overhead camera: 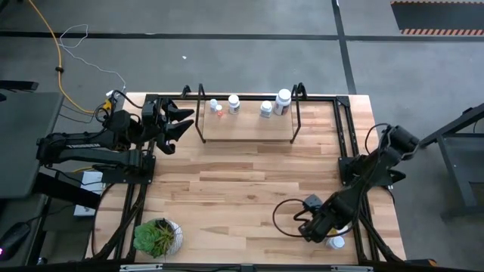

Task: Pick and place medicine bottles onto shelf by color
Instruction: Put the green pill bottle on the shelf

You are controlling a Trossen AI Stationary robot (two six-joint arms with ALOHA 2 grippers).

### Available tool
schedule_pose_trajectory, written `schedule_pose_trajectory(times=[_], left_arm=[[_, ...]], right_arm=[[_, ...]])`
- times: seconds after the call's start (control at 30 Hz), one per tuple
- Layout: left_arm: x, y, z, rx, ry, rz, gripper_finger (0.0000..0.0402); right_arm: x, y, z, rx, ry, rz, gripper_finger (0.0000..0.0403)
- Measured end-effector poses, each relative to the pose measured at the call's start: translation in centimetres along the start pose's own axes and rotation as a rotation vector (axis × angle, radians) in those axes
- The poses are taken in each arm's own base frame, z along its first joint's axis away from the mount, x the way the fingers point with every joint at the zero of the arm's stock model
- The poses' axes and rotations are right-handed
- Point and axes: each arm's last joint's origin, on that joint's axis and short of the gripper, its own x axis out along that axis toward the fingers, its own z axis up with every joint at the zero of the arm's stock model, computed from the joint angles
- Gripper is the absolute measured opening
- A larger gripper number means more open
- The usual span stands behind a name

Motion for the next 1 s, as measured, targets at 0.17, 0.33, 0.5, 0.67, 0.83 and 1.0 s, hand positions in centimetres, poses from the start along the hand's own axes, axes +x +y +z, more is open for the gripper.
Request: schedule_pose_trajectory(times=[0.17,0.33,0.5,0.67,0.83,1.0], left_arm=[[0.0,0.0,0.0,0.0,-0.003,0.012,0.018],[0.0,0.0,0.0,0.0,-0.003,0.014,0.018],[0.0,0.1,0.0,0.0,-0.005,0.022,0.018],[0.0,0.1,0.0,-0.002,-0.005,0.022,0.018],[0.0,0.1,0.0,-0.002,-0.005,0.022,0.018],[0.0,0.1,0.0,-0.004,-0.005,0.022,0.018]], right_arm=[[0.3,0.1,0.0,-0.001,0.005,-0.011,0.0243],[-0.6,-0.1,0.0,-0.032,0.017,0.008,0.018],[-4.7,-0.1,0.8,-0.18,-0.045,0.059,0.0173],[-10.5,0.5,4.2,-0.326,-0.303,0.143,0.0173],[-15.9,1.1,10.4,-0.451,-0.523,0.135,0.0173],[-20.0,-0.7,17.0,-0.473,-0.616,-0.001,0.0173]])
